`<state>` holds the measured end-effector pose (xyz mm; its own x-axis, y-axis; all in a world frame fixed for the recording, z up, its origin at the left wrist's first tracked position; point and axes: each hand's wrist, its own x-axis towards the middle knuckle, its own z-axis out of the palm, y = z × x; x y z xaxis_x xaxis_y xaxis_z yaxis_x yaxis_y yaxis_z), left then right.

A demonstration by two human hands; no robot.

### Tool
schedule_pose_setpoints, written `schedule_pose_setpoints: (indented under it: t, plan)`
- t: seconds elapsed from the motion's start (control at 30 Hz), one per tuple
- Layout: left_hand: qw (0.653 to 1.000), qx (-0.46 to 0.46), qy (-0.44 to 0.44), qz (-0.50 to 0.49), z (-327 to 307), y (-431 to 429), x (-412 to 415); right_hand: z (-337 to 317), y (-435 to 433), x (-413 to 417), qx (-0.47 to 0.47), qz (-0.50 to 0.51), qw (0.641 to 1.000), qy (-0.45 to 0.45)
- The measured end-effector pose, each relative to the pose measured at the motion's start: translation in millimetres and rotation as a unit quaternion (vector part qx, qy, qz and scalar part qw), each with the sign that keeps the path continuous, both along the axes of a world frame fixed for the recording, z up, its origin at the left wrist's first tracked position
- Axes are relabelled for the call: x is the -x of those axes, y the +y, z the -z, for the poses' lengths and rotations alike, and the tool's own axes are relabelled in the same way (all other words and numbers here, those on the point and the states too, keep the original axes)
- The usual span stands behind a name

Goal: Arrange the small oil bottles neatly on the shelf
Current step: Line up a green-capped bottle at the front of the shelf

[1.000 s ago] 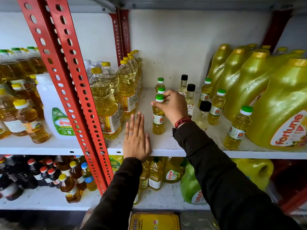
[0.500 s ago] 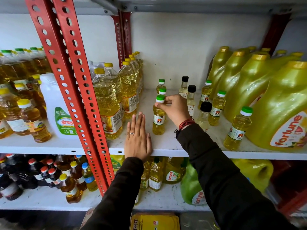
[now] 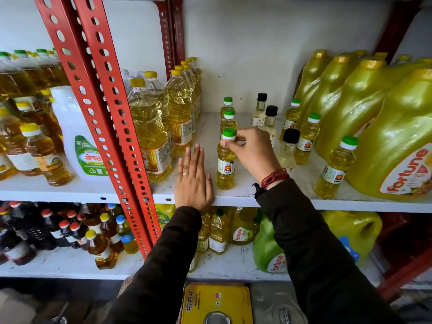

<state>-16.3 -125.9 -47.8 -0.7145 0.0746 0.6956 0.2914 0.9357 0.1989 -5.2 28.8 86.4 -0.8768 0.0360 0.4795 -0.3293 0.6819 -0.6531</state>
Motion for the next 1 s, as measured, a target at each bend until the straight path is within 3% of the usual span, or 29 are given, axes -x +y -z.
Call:
schedule_pose_setpoints:
  t: [0.37, 1.0]
  plan:
    - [1.000, 0.006, -0.001, -0.008, -1.9, -1.1, 2.8, -2.0, -2.2, -25.2, -0.017, 0.004, 0.999, 0.031]
    - [1.000, 0.007, -0.012, -0.001, -5.5, -0.5, 1.2, -0.4, -2.9, -30.7, 0.044, 0.007, 0.999, 0.002]
